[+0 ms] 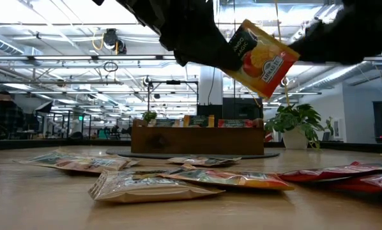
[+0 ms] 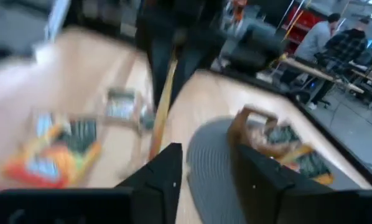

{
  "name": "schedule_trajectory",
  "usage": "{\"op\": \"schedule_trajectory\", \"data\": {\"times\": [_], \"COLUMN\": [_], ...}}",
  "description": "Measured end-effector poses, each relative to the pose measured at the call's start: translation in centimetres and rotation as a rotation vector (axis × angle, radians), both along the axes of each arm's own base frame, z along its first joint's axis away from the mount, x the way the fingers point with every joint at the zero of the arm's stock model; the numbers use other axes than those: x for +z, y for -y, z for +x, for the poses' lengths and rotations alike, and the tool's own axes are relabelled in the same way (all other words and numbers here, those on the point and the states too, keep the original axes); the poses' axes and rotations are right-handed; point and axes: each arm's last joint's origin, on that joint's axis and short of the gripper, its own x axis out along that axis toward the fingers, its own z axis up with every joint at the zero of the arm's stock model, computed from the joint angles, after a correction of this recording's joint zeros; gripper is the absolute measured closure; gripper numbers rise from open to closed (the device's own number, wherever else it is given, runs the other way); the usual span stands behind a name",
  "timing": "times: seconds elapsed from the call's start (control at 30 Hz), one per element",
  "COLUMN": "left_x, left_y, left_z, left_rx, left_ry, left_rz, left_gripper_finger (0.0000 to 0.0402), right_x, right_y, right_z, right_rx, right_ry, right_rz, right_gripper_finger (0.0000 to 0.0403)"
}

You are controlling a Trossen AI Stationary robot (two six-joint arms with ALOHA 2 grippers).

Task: Pick & Place Tea
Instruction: Put the yellow tea bag into the middle section of the wooden organizer

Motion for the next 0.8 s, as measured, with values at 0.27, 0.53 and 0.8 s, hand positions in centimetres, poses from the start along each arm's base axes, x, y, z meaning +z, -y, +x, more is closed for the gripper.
{"op": "schedule_trajectory", "data": {"times": [0.27, 0.53, 0.8], "left_x": [-0.1, -0.1, -0.2], "left_y": [-0.1, -0.2, -0.3], "left_z": [-0.2, -0.2, -0.2], "left_rx": [0.048, 0.079, 0.081], "left_ry": [-0.016, -0.011, -0.018], "left_rz": [0.018, 0.033, 0.037], "left_gripper_finger": [0.04, 0.04, 0.04], "right_x": [2.7, 3.4, 3.4], "right_y": [0.0, 1.2, 1.4], "right_z": [-0.6, 2.3, 5.4], "right_rx": [0.115, 0.151, 0.143], "right_ry": [0.093, 0.024, -0.074], "right_rz": [0.09, 0.19, 0.222], "right_gripper_finger": [0.0248, 0.0248, 0.0248]}}
